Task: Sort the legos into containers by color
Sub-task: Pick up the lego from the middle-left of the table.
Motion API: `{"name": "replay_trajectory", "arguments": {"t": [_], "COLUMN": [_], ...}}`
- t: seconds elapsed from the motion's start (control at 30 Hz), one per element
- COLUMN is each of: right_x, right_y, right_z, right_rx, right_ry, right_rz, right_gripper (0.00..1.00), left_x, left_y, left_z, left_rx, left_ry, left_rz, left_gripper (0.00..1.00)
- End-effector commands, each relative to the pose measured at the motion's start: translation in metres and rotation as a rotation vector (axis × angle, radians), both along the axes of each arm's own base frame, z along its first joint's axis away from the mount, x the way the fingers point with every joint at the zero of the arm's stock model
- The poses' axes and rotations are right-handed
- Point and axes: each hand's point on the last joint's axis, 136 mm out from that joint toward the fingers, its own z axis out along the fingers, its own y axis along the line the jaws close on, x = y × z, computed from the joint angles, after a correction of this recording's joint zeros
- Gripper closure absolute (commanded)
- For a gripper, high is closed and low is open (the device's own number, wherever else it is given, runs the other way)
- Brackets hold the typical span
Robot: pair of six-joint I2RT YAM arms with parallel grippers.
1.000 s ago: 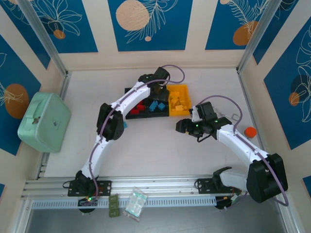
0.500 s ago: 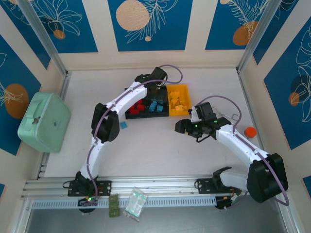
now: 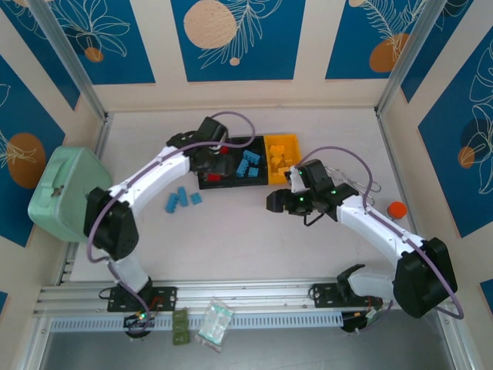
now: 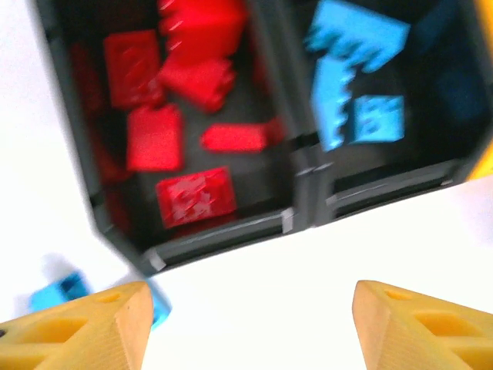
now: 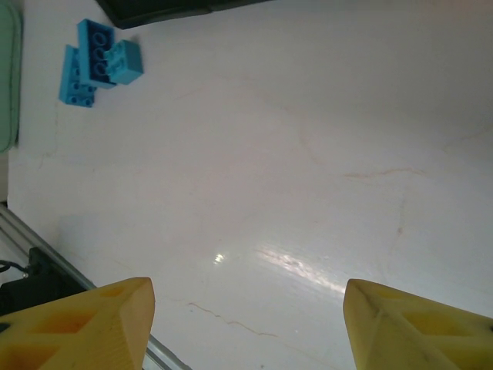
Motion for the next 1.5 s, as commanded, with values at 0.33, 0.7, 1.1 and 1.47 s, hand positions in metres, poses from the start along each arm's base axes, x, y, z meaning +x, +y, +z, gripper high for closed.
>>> {"name": "replay_trajectory", "arguments": {"t": [0.33, 0.7, 1.1, 1.47], "right_x": [-0.009, -0.011, -0.009, -0.008], "right_y": [0.049, 0.047, 0.045, 0.041], "right_z": [0.007, 0.004, 0.003, 0.001], "right_rx": [0.049, 0.04, 0.026, 0.016], "right_ry": [-0.03, -0.021, -0.017, -0.015], "right_rz": [0.181, 0.177, 0.168, 0.144], "right_gripper": [0.34, 0.34, 0.34, 0.34], "left_x": [-0.059, -0.059, -0.055, -0.054], "left_y": [0.146, 0.158, 0.164, 0.163], "left_z": [-0.06, -0.098, -0.13, -0.132], "left_rx": [0.101, 0.149, 0.183, 0.167], "left_ry": [0.144, 0.223, 0.284, 0.305], "left_rz": [0.382, 0.4, 0.405, 0.403], "left_gripper": [0.39, 0.42, 0.43, 0.78]}}
